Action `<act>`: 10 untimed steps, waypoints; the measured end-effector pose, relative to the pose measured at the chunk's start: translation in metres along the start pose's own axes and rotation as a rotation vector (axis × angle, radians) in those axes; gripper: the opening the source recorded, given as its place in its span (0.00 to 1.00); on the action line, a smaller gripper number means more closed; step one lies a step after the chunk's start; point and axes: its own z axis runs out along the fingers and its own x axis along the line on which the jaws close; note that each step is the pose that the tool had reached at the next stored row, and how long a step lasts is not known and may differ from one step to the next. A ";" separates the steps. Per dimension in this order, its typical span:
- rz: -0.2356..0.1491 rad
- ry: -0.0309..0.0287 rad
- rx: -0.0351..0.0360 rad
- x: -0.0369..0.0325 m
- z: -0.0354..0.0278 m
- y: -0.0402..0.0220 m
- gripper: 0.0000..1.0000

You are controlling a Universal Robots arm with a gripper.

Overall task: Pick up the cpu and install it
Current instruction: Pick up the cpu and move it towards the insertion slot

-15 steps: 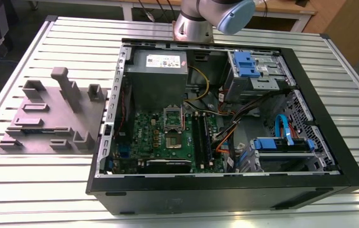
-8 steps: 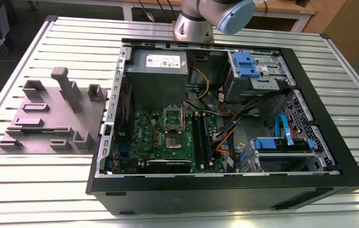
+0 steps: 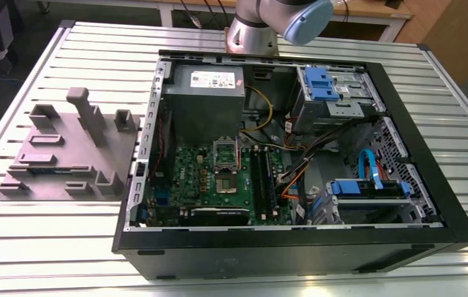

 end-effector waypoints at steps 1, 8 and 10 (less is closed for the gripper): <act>0.000 -0.0001 0.0000 -0.0002 0.0000 0.0000 0.47; 0.000 0.0000 0.0000 -0.0022 0.0000 0.0000 0.47; 0.000 -0.0001 0.0000 -0.0026 0.0000 0.0000 0.47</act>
